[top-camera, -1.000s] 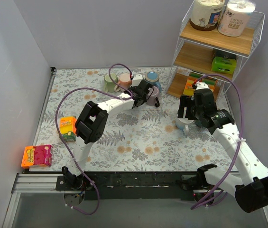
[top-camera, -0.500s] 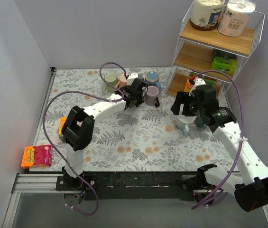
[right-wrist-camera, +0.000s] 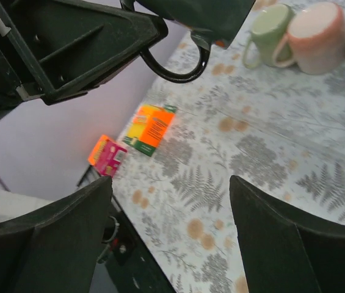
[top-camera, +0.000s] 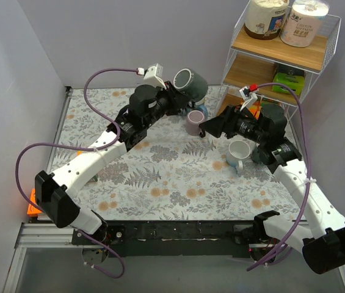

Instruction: Turn the mug right side up

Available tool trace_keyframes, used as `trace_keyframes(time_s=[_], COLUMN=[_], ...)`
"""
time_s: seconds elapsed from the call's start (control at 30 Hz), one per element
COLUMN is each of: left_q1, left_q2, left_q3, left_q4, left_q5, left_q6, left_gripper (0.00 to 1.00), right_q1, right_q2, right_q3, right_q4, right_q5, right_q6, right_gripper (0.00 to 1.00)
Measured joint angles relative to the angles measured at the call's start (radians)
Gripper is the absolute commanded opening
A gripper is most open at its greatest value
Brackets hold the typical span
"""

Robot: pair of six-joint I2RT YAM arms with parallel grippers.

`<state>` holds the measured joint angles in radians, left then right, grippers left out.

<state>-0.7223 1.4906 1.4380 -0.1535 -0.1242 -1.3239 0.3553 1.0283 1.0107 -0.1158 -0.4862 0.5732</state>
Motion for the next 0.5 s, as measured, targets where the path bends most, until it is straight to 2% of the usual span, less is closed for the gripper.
trace_keyframes(time_s=[0.23, 0.5], left_q1=[0.0, 0.0], left_q2=[-0.063, -0.066], left_q3=[-0.032, -0.037], left_q4=[0.248, 0.414], left_q5=[0.224, 0.415], left_q6=[-0.024, -0.103], left_gripper=[0.0, 0.0], right_q1=[0.0, 0.0], right_q2=[0.025, 0.038], right_q3=[-0.04, -0.04], right_q4=[0.36, 0.642], right_q5=[-0.143, -0.18], right_q6=[0.245, 0.399], right_gripper=[0.86, 0.84])
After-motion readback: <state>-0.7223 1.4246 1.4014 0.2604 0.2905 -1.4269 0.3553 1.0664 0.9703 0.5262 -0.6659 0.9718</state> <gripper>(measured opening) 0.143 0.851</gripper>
